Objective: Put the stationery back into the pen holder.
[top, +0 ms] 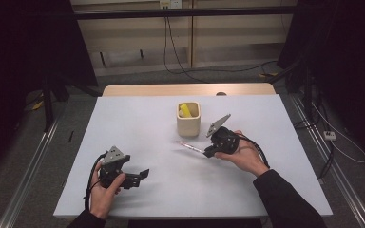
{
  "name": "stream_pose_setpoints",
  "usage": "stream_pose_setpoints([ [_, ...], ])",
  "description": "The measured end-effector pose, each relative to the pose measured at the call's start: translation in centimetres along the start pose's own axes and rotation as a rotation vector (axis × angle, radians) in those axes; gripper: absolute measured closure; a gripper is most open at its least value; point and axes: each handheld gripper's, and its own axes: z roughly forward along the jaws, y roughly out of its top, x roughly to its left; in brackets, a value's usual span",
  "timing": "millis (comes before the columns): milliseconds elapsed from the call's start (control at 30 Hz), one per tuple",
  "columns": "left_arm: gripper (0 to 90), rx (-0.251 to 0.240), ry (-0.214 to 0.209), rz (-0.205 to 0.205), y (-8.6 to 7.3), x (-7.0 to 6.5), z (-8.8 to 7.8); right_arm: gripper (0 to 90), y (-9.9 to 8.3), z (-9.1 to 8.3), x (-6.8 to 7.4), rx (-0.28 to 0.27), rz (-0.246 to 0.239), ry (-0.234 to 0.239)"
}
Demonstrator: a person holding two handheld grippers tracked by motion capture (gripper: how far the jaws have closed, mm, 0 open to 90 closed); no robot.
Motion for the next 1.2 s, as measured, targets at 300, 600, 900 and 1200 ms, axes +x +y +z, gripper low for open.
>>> stream_pose_setpoints([
  [300,6.3,-0.011,-0.05,0.168,1.6,-2.3,0.6,81.7,0.1,-0.7,1.6,-0.02,-0.032,0.047],
  [600,8.7,0.069,-0.011,0.444,3.6,-5.7,3.1,81.7,1.1,-0.7,2.6,-0.013,-0.071,0.083],
  [900,27.2,0.138,0.102,0.84,4.8,-9.2,6.1,81.7,2.0,-0.3,3.1,0.022,-0.101,0.112],
  [1200,59.2,0.183,0.165,1.139,4.7,-11.6,7.9,81.7,3.2,0.0,3.9,0.05,-0.116,0.14],
])
